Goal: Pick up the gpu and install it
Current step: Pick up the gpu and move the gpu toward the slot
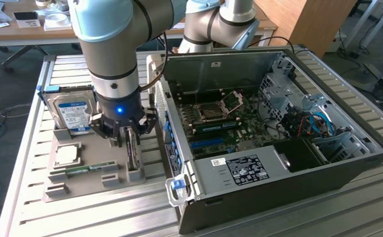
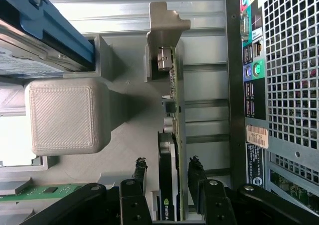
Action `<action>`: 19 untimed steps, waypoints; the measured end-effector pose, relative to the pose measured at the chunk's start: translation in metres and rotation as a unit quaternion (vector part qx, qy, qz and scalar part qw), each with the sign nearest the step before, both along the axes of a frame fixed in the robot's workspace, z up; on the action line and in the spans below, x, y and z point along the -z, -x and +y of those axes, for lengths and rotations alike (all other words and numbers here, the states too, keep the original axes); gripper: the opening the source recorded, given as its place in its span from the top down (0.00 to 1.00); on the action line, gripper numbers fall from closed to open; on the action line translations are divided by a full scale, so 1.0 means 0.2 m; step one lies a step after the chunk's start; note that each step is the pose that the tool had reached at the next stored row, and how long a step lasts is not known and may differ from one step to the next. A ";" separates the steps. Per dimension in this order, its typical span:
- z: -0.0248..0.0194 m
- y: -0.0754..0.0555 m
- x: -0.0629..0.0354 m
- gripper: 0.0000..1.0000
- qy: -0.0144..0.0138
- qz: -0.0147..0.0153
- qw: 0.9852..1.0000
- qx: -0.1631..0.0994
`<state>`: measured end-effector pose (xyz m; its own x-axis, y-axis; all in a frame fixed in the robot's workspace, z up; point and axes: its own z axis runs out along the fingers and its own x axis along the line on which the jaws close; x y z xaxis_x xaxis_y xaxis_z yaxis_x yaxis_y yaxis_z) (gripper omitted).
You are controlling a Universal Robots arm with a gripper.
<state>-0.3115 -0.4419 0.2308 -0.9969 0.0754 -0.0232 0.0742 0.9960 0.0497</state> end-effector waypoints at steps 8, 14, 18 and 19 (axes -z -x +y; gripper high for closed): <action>0.000 0.00 0.000 0.53 0.000 0.000 1.000 0.000; 0.000 0.00 0.000 0.61 0.000 0.000 1.000 0.000; 0.000 0.00 0.000 0.61 0.000 0.000 1.000 0.000; 0.000 0.00 0.000 0.61 0.000 0.000 1.000 0.000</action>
